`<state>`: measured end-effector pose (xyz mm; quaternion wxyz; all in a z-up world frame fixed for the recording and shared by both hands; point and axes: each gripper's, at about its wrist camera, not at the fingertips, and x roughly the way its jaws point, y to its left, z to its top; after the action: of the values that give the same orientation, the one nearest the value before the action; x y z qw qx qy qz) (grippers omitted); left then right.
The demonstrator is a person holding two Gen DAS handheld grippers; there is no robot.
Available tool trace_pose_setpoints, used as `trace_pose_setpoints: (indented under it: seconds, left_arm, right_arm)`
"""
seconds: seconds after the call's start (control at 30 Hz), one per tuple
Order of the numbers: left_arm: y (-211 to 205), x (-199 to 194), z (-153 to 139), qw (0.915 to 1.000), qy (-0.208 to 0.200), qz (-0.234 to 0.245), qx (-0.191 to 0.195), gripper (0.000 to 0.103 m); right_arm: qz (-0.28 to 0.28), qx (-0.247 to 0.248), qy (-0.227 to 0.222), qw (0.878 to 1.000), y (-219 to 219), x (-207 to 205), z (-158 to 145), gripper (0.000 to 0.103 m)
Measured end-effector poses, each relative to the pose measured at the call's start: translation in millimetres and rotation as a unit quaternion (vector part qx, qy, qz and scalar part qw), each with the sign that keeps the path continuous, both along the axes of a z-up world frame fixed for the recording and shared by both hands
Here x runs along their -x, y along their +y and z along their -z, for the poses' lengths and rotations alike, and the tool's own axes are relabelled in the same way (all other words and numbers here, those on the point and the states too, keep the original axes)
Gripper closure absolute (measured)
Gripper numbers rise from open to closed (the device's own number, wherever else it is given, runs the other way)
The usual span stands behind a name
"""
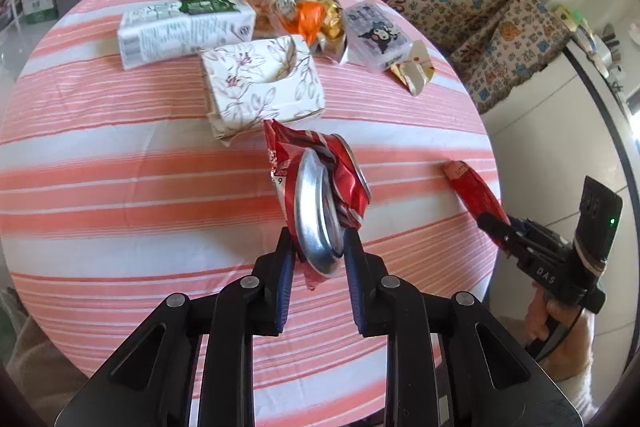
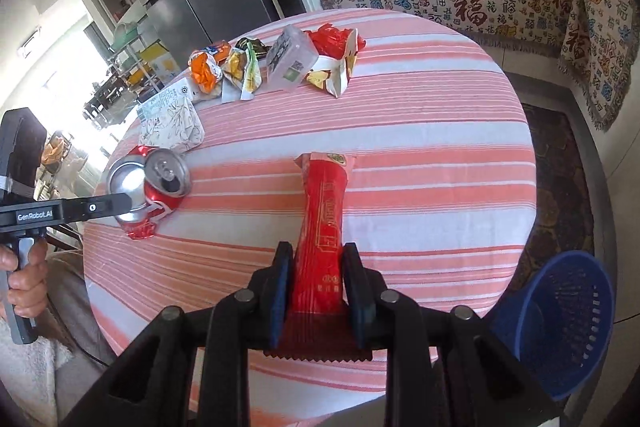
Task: Collect trash
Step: 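Grasp the crushed red soda can with the left tool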
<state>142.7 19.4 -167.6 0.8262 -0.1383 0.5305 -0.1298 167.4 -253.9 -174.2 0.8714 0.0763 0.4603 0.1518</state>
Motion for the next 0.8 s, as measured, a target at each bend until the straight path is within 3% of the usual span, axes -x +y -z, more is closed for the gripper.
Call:
trace_pose_setpoints:
  seconds: [0.13, 0.27, 0.4, 0.47, 0.57, 0.6, 0.67, 0.8]
  left_arm:
    - [13, 4, 3, 0.9997, -0.015, -0.018, -0.007, 0.064]
    - [23, 5, 11, 0.9996, -0.014, -0.022, 0.015, 0.063]
    - [27, 2, 21, 0.9988, -0.004, -0.023, 0.043, 0.063]
    - [26, -1, 23, 0.9983, -0.002, -0.023, 0.053, 0.066]
    - [19, -2, 19, 0.9982, -0.009, -0.012, 0.058, 0.085]
    - [17, 0, 15, 0.9985, -0.013, -0.009, 0.052, 0.086]
    - [13, 6, 5, 0.9992, -0.029, -0.009, 0.026, 0.086]
    - [10, 19, -20, 0.9980, -0.061, -0.006, 0.015, 0.087]
  right_arm:
    - [-0.007, 0.037, -0.006, 0.999, 11, -3, 1, 0.071]
    - [-0.001, 0.032, -0.007, 0.999, 8, -6, -2, 0.051]
    - [-0.005, 0.042, -0.009, 0.999, 7, -8, -5, 0.050]
    - [-0.007, 0.043, -0.010, 0.999, 8, -11, -6, 0.050]
    - [-0.009, 0.044, -0.006, 0.999, 10, -19, -6, 0.050]
    - [-0.012, 0.043, -0.001, 0.999, 11, -22, -4, 0.050]
    - [-0.012, 0.044, 0.008, 0.999, 11, -24, -3, 0.090]
    - [0.001, 0.032, -0.009, 0.999, 5, -13, -19, 0.090]
